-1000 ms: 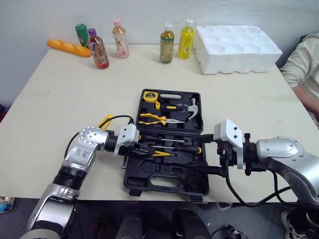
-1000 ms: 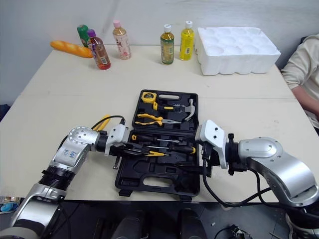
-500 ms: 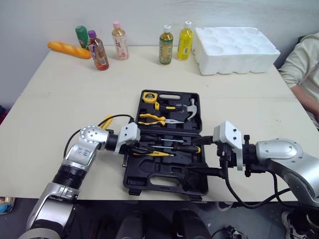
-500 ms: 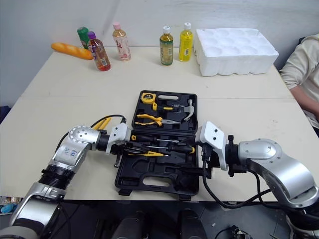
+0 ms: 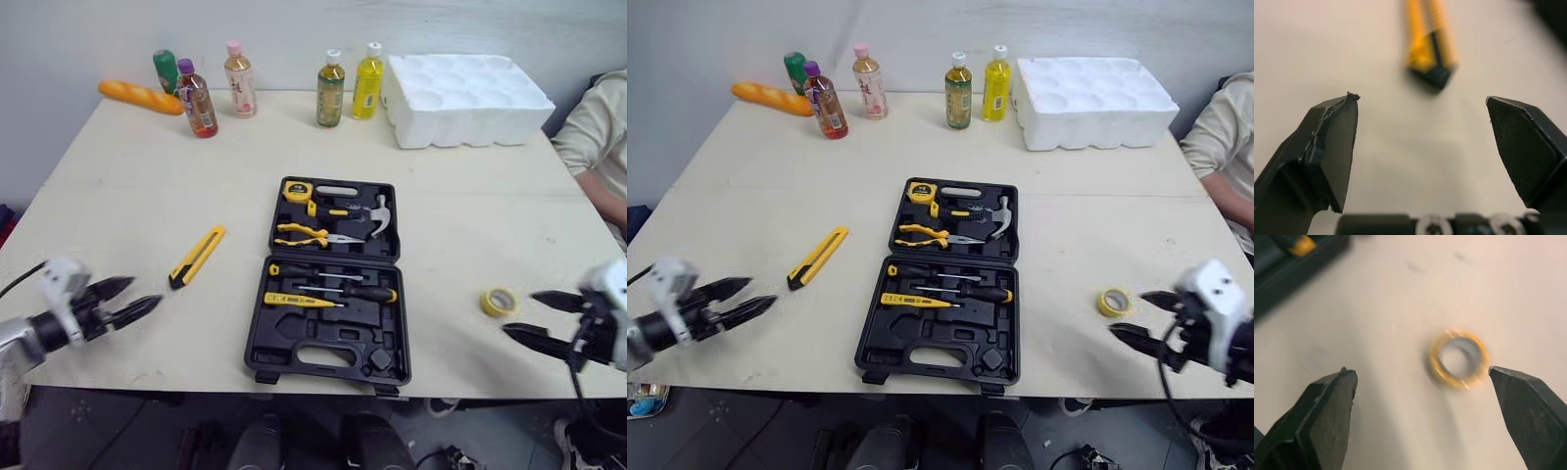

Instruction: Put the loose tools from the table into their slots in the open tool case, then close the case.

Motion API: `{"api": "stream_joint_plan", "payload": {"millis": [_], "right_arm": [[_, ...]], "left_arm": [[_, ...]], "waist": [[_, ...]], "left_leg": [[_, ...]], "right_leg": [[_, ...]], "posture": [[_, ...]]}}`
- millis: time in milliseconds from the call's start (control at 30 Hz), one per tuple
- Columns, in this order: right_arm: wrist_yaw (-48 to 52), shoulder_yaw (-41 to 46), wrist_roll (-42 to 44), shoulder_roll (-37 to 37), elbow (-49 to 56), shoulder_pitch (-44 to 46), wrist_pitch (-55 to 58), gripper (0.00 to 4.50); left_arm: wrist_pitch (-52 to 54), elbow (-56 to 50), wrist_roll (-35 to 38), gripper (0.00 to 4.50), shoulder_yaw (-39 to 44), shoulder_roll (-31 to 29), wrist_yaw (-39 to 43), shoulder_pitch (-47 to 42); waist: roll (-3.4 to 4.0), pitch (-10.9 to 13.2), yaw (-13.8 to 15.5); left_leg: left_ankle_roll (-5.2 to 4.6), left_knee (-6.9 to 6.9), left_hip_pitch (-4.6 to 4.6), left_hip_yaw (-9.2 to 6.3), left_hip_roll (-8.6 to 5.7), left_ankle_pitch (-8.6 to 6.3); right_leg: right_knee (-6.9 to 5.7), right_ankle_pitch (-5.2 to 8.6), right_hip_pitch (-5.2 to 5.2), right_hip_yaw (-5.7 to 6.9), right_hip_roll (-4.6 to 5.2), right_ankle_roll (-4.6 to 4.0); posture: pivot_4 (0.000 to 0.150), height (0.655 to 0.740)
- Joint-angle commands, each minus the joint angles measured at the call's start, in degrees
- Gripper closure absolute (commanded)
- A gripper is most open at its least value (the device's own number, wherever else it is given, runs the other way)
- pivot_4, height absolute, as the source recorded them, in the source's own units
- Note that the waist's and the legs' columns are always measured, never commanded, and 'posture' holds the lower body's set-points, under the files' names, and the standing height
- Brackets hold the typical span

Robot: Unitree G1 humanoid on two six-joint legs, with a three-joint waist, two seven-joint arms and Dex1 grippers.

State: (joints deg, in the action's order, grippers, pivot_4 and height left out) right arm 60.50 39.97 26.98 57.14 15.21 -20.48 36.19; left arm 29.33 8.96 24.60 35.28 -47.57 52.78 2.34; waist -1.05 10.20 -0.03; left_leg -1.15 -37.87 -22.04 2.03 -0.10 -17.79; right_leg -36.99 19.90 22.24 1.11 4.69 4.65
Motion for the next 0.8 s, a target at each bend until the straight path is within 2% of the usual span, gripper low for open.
{"api": "stream_joint_plan", "payload": {"millis": [33, 133, 300, 533, 667, 800], "right_arm": [[1.74, 3.62, -3.32, 0.67, -4.98, -1.86, -5.47, 0.0], [0.99, 2.98, -5.21, 0.83, -11.8, -0.19, -8.82, 0.0], [2.59, 1.31, -5.81, 1.26, -15.24, 1.45, -12.04, 0.0], [8.8, -1.38, -3.4, 1.63, -18.45, 6.87, -17.3, 0.0], [12.61, -4.19, 2.44, 0.69, -11.77, 9.74, -14.28, 0.0], [13.3, -9.94, 8.83, -1.08, 0.75, 12.39, -11.69, 0.0]], "left_arm": [[-2.99, 2.26, -0.58, 0.05, 5.59, -2.31, -1.95, 2.21], [-5.21, 5.26, -1.54, 0.05, 6.87, -3.23, -2.93, 4.0], [-5.1, 2.66, -0.94, 0.05, 4.11, -3.03, -3.42, 3.27], [1.05, -9.56, 1.39, 0.05, -2.86, -0.25, -6.14, 0.79], [5.77, -13.06, 0.78, 0.05, -7.24, 0.4, -10.35, -3.76], [9.11, -12.24, -0.77, 0.05, -12.69, 0.63, -13.31, -9.7]], "waist": [[0.01, 0.0, -0.12], [0.04, 0.0, -0.31], [0.04, 0.0, -0.36], [0.09, 0.03, -0.34], [0.1, 0.04, -0.42], [0.15, 0.05, -0.64]], "left_leg": [[0.0, 0.03, 0.0, 0.01, 0.0, -0.01], [0.03, 0.06, 0.02, 0.02, -0.01, -0.04], [0.14, 0.43, 0.11, 0.07, -0.01, 0.07], [0.27, 0.71, 0.41, 0.11, -0.01, 0.18], [0.28, 0.75, 0.73, 0.1, 0.0, 0.17], [0.29, 0.74, 0.91, 0.09, 0.02, 0.17]], "right_leg": [[0.02, 0.0, 0.0, 0.0, 0.03, 0.0], [0.06, 0.0, 0.01, -0.03, 0.06, -0.01], [0.07, 0.03, 0.11, -0.06, 0.07, -0.08], [0.08, 0.05, -0.04, -0.07, 0.06, -0.15], [0.11, 0.06, -0.36, -0.05, 0.02, -0.16], [0.1, 0.06, -0.56, -0.04, -0.04, -0.16]], "posture": [[0.15, 0.74], [0.15, 0.74], [0.15, 0.74], [0.15, 0.74], [0.15, 0.74], [0.15, 0.74]]}}
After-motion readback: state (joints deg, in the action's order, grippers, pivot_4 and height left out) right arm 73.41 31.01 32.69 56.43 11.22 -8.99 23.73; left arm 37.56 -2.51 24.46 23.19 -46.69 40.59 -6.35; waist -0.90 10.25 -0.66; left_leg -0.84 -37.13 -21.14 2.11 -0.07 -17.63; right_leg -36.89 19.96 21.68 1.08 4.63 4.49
